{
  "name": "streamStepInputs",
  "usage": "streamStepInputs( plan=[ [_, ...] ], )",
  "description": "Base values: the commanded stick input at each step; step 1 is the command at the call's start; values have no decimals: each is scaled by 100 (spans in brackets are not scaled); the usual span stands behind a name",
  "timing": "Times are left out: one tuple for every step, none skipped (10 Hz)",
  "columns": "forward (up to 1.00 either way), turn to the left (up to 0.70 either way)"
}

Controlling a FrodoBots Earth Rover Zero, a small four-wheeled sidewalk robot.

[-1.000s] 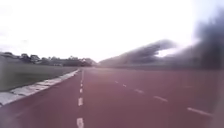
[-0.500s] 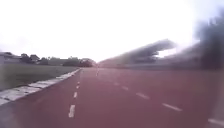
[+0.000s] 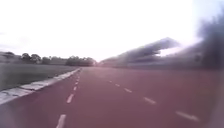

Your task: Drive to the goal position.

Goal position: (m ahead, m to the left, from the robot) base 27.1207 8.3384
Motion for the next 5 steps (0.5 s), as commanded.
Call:
streamStepInputs(
  plan=[
    [70,0],
    [70,0],
    [70,0],
    [70,0],
    [70,0]
  ],
)
